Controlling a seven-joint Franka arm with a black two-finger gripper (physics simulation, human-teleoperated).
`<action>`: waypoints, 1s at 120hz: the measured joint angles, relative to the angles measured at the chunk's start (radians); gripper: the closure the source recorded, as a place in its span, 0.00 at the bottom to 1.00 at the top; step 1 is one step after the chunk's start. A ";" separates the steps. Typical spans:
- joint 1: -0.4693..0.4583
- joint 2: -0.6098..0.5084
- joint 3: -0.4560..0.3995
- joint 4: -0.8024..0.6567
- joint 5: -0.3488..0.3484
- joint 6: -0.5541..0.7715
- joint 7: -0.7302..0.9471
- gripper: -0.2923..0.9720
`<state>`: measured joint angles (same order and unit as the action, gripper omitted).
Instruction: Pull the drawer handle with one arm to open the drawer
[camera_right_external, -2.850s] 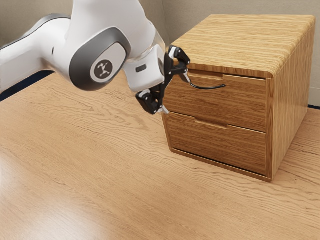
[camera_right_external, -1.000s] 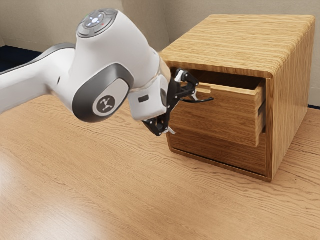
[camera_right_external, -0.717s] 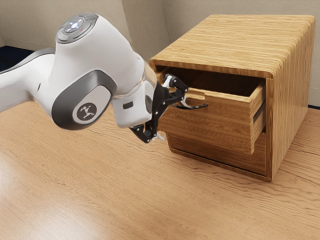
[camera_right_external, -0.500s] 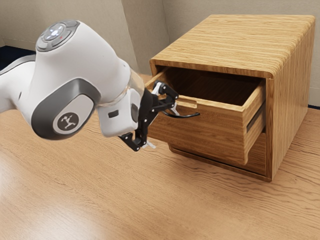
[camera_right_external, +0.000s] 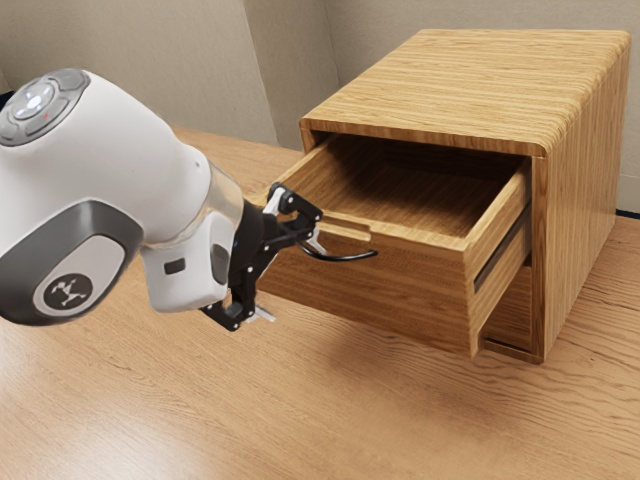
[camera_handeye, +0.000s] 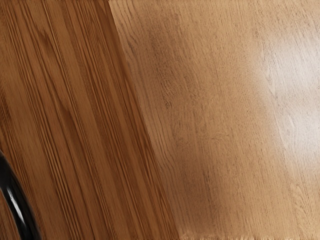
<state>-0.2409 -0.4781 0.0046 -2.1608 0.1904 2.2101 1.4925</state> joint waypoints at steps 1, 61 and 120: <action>0.001 -0.002 -0.002 -0.002 0.000 0.000 0.000 0.26; 0.001 -0.107 -0.042 -0.027 0.000 -0.020 -0.019 0.23; 0.012 0.006 -0.030 0.334 -0.115 -0.377 -0.075 0.23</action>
<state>-0.2290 -0.4720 -0.0255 -1.8272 0.0758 1.8331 1.4174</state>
